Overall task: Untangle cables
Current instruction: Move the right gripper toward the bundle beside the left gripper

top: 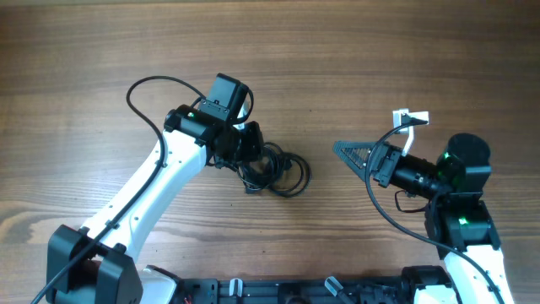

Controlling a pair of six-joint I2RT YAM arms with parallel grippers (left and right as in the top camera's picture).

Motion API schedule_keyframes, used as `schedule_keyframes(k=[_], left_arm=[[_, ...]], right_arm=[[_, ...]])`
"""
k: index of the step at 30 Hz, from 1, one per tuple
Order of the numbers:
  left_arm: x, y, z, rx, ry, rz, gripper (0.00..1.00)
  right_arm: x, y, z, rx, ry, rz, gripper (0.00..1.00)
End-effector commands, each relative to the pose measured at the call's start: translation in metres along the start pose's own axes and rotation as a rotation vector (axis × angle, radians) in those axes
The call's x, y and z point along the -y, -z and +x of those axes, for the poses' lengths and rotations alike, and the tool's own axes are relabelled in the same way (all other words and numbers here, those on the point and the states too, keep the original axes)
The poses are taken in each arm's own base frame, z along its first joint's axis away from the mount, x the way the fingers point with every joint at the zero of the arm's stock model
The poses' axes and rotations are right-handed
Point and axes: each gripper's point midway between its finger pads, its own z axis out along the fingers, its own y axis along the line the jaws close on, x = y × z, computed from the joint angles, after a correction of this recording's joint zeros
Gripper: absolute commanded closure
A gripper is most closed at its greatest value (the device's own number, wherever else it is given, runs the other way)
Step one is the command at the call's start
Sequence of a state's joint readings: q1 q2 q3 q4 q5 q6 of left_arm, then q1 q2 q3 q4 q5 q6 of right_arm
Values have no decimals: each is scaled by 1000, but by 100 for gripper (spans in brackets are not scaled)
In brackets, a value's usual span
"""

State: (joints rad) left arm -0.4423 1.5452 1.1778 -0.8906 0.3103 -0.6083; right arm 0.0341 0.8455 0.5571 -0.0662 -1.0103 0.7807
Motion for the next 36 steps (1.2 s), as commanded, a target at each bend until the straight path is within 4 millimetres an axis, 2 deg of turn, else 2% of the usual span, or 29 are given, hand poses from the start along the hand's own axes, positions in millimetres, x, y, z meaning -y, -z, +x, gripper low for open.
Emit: schedule_keyframes(k=[1, 3, 5, 7, 8, 10, 11, 15, 19, 21, 23, 25, 27, 29, 33, 34, 36], left_arm=[[3, 14, -6, 37, -1, 6, 75], [-4, 23, -1, 23, 18, -11, 69], [-7, 29, 4, 20, 22, -26, 59], [-20, 35, 1, 62, 30, -92, 45], [-31, 37, -2, 91, 70, -150, 43], [-47, 40, -4, 127, 149, -227, 38], [-49, 40, -6, 138, 171, -235, 32], [-50, 31, -9, 133, 209, -242, 29], [-59, 8, -7, 67, 265, -291, 30], [-62, -2, -7, 49, 270, -309, 35], [-62, -9, -10, 46, 271, -311, 45], [-62, -13, -14, 50, 270, -307, 49], [-60, -18, -11, 24, 275, -299, 58], [-60, -21, -12, 19, 275, -295, 62], [-58, -21, -14, 28, 273, -287, 86], [-57, -22, -15, 33, 271, -282, 96], [-48, -23, -16, 19, 264, -236, 96]], right_arm=[[-4, -2, 6, -30, 7, -1, 0], [22, -1, 12, -22, -38, 120, 1], [43, 4, 16, -15, -59, 235, 0], [65, 18, 20, -20, -63, 426, 1], [70, 25, 21, -21, -68, 497, 1], [70, 39, 19, -20, -78, 605, 0], [64, 41, 19, -27, -74, 608, 0], [59, 38, 19, -9, -164, 578, 0], [58, 38, 19, -7, -176, 576, 0], [58, 38, 20, -10, -176, 572, 0], [58, 38, 20, -10, -176, 572, 0], [58, 38, 19, -10, -176, 572, 0], [58, 38, 19, -9, -175, 572, 0], [58, 38, 19, -10, -176, 572, 0], [58, 38, 19, -9, -175, 572, 0], [58, 38, 19, -9, -175, 572, 0], [58, 38, 19, -9, -174, 572, 0]])
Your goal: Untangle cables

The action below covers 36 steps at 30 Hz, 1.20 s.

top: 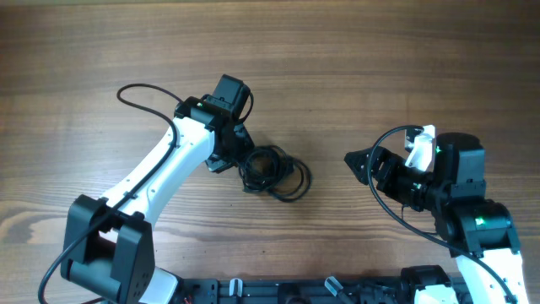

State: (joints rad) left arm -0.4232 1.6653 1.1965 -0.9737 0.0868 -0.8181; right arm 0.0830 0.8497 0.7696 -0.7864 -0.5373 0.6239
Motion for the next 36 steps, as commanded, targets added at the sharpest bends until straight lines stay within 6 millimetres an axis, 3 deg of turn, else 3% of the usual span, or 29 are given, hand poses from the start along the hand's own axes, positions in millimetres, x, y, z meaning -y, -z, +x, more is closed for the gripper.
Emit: schedule_keyframes(k=[1, 4, 6, 9, 12, 17, 20, 23, 25, 28, 36], left_arm=[[22, 5, 2, -37, -53, 104, 96], [43, 22, 3, -42, -125, 212, 96], [56, 48, 1, -8, -141, 288, 96], [65, 79, 5, 24, -162, 376, 96], [77, 103, 17, 5, -193, 489, 96], [83, 116, 19, 18, -213, 547, 96], [101, 130, 31, -37, -256, 663, 96], [117, 149, 32, -23, -306, 771, 96], [120, 160, 30, 10, -323, 803, 96], [125, 195, 31, 81, -358, 871, 96], [125, 258, 37, 230, -430, 1010, 96]], right_arm=[[-4, 3, -4, 19, 9, -1, 0], [-5, 2, -7, 24, 13, -5, 0], [-3, -2, -8, 12, 5, 3, 0], [-9, -18, 1, -96, 82, -64, 0], [-2, -36, 5, -179, 33, -63, 0], [3, -67, 17, -282, 34, -42, 0], [-8, -85, 19, -293, 66, -67, 1], [2, -97, 12, -250, 48, 8, 2], [8, -99, 8, -233, 52, 41, 1], [18, -104, 4, -214, 48, 88, 1], [25, -118, 3, -227, 37, 99, 1]])
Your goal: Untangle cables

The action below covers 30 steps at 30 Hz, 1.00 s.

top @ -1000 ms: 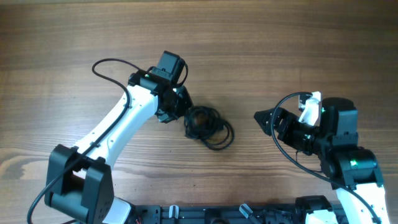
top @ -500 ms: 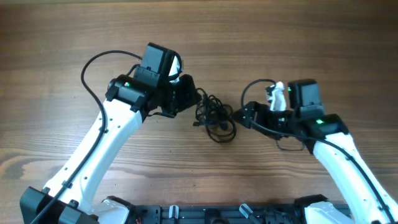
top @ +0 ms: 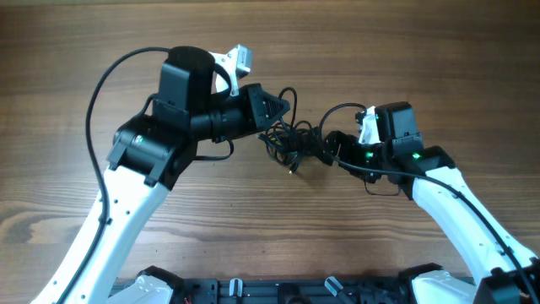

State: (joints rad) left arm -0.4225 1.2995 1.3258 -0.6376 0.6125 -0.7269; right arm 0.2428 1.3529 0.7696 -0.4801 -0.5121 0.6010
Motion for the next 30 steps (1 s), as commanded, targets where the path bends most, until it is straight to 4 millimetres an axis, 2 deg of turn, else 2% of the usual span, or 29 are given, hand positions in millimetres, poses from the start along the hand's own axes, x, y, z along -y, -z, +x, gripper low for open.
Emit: schedule_keyframes(k=[1, 5, 11, 15, 19, 21, 24, 27, 29, 30], left_arm=[[38, 27, -8, 70, -92, 102, 96], [64, 45, -16, 142, -118, 182, 96], [46, 35, -17, 133, -66, 115, 96], [40, 31, -15, 111, 5, 100, 96], [65, 35, -9, 58, -26, 222, 96], [66, 35, -9, 56, 10, 224, 96], [73, 37, -7, 41, -2, 259, 96], [85, 43, -10, 51, -41, 306, 96], [81, 46, -15, 69, -35, 299, 96], [79, 47, -18, 79, -30, 295, 96]], right_arm=[[3, -7, -5, -2, -7, 21, 1], [2, -12, -5, -15, -8, 6, 1], [-58, -3, -6, -62, 65, -305, 1], [-65, -1, -12, -41, 67, -337, 1], [-40, -8, -22, 24, -12, -193, 1], [-27, -10, -21, 32, -38, -130, 3], [-15, -12, -21, 43, -58, -67, 11], [18, -11, -19, 70, -104, 95, 16], [39, -8, -16, 83, -127, 203, 17], [43, -7, -15, 85, -131, 226, 17]])
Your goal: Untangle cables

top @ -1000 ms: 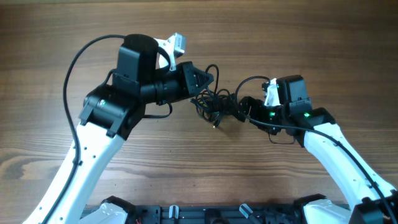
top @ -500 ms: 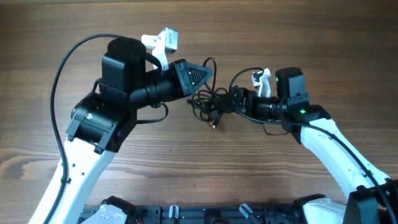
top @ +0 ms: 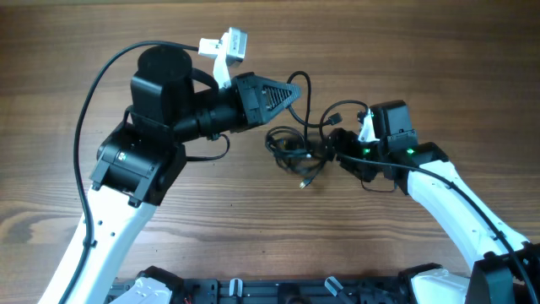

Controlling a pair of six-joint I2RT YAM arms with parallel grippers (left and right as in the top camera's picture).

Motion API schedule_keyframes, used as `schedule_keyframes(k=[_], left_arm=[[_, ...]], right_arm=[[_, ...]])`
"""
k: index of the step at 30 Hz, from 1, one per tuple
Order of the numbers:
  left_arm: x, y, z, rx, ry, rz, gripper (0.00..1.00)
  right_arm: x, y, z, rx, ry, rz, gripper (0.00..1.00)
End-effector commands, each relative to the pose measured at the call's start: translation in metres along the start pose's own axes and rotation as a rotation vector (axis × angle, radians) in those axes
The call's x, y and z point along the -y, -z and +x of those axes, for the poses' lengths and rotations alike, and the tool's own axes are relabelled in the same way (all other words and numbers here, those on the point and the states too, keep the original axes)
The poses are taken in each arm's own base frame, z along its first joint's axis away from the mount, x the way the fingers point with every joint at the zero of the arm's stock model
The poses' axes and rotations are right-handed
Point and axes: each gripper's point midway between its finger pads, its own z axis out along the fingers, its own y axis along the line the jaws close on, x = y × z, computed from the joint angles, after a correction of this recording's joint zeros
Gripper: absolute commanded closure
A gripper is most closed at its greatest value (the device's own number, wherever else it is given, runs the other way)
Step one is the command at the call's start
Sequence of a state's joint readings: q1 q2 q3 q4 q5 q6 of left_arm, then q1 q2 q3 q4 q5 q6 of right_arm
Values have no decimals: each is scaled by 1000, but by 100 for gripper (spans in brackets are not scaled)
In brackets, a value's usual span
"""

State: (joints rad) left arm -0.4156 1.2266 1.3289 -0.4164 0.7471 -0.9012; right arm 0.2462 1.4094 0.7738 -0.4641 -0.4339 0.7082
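Note:
A tangle of thin black cables (top: 289, 145) lies and partly hangs at mid-table in the overhead view. My left gripper (top: 294, 89) is raised high above the table, shut on a strand that loops up from the tangle's top. My right gripper (top: 331, 150) is low at the tangle's right edge and looks shut on the cables there. One loose plug end (top: 305, 180) trails out below the tangle. Another strand (top: 337, 108) arcs up over the right gripper.
The wooden table (top: 439, 51) runs all around. The left arm's own supply cable (top: 89, 101) bows out to the left, and the right arm's cable (top: 390, 187) hangs under its wrist. A black frame (top: 253, 291) lines the front edge.
My left gripper has risen and shifted slightly up and right with its strand. The tangle is drawn out more, and a plug end now dangles lower. The right gripper stays at the tangle's right edge.
At first the left gripper was down on the tangle and the right gripper hung far to the right. The left stayed there while the right arm turned. Then both grippers met at the lifted tangle, and now it is stretched between them.

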Motion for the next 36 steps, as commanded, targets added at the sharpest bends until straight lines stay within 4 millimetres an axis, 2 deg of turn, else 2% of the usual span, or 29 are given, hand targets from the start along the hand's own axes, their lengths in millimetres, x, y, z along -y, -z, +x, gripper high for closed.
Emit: schedule_keyframes(k=[1, 5, 9, 11, 12, 17, 27, 29, 33, 36], left_arm=[[12, 14, -13, 38, -14, 30, 96], [1, 26, -32, 95, 31, 5, 96], [2, 32, -44, 137, 52, 17, 96], [16, 37, -57, 178, 103, 79, 96], [34, 40, -62, 190, 81, 146, 96], [89, 57, -75, 241, 14, 345, 96], [90, 56, -75, 224, 72, 361, 96], [73, 50, -72, 206, 123, 302, 96], [2, 36, -58, 195, 281, 38, 96], [-26, 36, -53, 212, 291, -79, 96]], right_arm=[[30, 3, -12, 80, -17, 173, 17], [38, 4, -12, 88, -22, 211, 16], [36, 4, -12, 85, -18, 202, 16], [35, 3, -10, 79, -18, 195, 16], [34, 3, -10, 75, -19, 191, 16], [32, 3, -8, 66, -19, 181, 15], [29, 2, -7, 57, -18, 163, 15], [28, 2, -6, 51, -18, 156, 15], [21, 1, -5, 39, -13, 119, 15], [21, 1, -5, 38, -13, 119, 15]])
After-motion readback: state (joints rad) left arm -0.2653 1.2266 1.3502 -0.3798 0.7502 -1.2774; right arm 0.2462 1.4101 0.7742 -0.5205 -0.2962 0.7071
